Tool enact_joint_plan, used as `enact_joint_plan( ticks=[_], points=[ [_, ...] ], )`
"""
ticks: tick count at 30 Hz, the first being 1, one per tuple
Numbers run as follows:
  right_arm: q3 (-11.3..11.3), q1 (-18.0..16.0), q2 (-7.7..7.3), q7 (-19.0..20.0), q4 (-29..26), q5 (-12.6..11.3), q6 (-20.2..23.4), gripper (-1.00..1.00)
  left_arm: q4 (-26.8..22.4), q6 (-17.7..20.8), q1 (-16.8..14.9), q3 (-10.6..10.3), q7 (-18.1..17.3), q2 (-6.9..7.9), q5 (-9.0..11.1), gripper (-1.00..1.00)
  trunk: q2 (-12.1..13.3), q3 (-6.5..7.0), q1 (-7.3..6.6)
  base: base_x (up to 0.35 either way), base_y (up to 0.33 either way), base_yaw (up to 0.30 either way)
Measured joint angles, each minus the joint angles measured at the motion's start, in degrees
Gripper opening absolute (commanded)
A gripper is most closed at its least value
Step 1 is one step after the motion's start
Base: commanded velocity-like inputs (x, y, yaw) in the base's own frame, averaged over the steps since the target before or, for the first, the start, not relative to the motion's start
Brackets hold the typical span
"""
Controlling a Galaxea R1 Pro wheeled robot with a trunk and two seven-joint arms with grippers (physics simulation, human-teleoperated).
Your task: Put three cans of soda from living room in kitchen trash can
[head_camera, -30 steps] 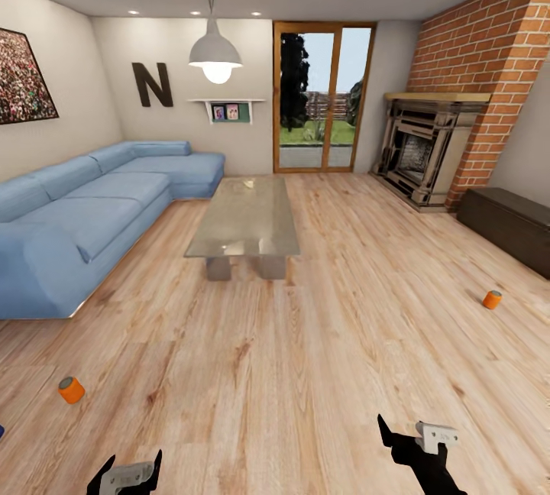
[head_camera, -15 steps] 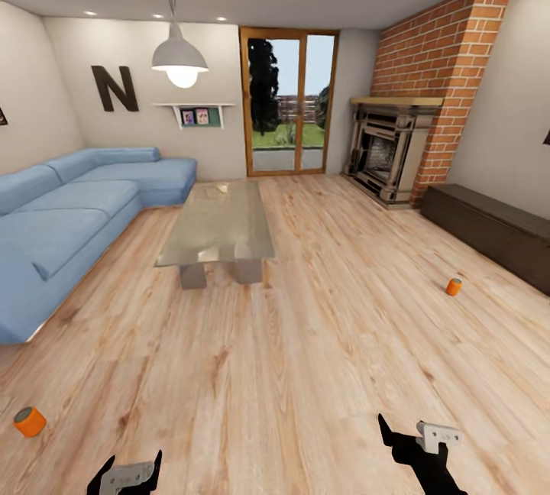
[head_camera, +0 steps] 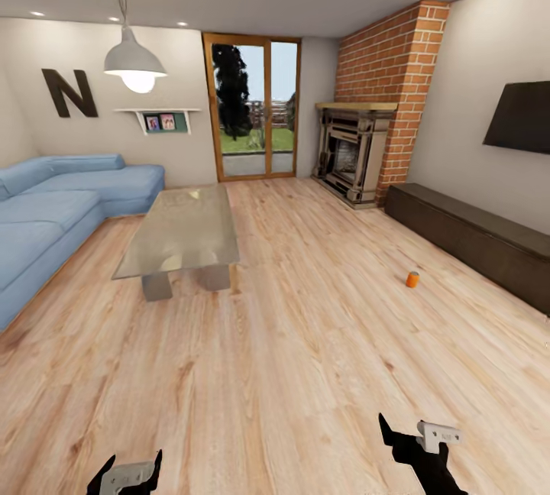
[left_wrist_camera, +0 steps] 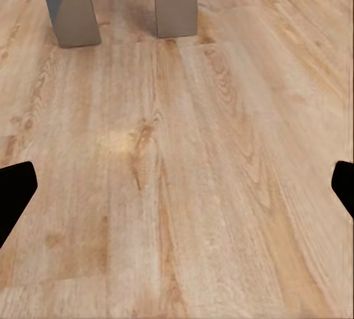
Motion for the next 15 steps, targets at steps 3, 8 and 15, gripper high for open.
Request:
enact_joint_plan(
  ticks=[3,8,15],
  points=[
    [0.0,0.0,0.00,0.0,0.0,0.0,0.0,1.00,0.0,0.0,0.0,0.0,0.0,0.03,0.0,1.00,0.0,0.20,0.00,0.000,-0.282,-0.200],
    [0.0,0.0,0.00,-0.1,0.0,0.0,0.0,1.00,0.0,0.0,0.0,0.0,0.0,0.02,0.0,1.00,0.0,0.54,0.00,0.000,-0.285,-0.197],
    [0.0,0.0,0.07,-0.2,0.0,0.0,-0.1,1.00,0.0,0.0,0.0,0.0,0.0,0.01,0.0,1.00,0.0,1.04,0.00,0.000,-0.288,-0.193]
  ],
)
